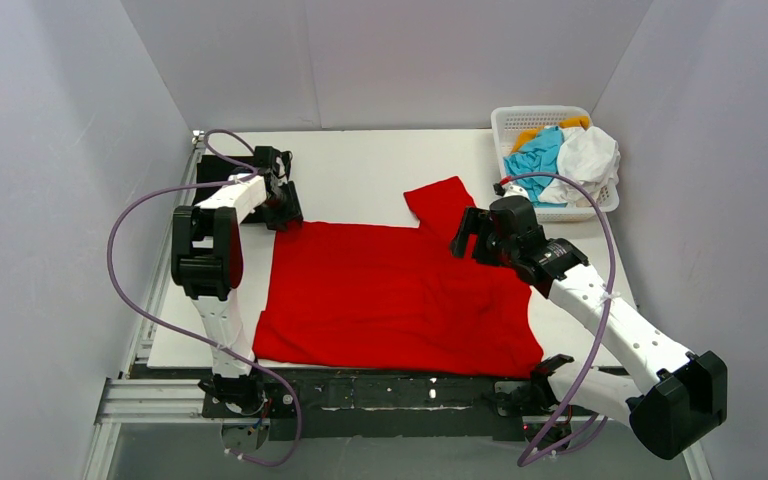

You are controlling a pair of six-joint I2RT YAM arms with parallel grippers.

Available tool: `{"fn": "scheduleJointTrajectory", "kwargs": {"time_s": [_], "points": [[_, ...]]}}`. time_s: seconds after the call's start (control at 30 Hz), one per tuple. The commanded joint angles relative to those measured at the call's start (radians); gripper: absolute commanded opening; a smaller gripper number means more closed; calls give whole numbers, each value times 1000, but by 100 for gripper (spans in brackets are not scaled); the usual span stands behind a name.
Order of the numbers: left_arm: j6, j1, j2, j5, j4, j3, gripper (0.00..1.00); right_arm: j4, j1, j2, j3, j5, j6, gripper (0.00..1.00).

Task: Fold and stack the t-shirts
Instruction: Fold the flattened tshirt in 1/3 of the way

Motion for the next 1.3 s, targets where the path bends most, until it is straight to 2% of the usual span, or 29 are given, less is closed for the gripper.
{"fn": "scheduleJointTrajectory", "kwargs": {"time_s": [0.0,0.13,0.23,0.53,0.7,0.9,1.07,1.2,1.27], "points": [[9,3,13,-24,-88,-8,42,9,-4,-8,-1,19,-6,88],[5,4,-4,-171,-63,-30,47,5,-5,-9,-5,26,-11,88],[33,3,-20,-206,-21,-42,50,2,-5,-7,-6,27,-12,88],[32,4,55,-170,-60,31,48,4,-5,-1,-6,21,-11,88],[-1,1,58,-73,-58,16,46,1,-5,-4,-6,27,-14,88],[-41,-11,69,-25,-74,-1,34,-11,-5,-10,3,31,-24,88],[-45,-45,45,-90,-59,-63,24,-12,-5,-23,-1,41,-26,88],[-51,-49,21,-131,-82,-68,7,-11,-5,-16,-5,47,-28,88],[-48,-49,2,-154,-85,-71,4,-8,-5,-7,-2,49,-28,88]]}}
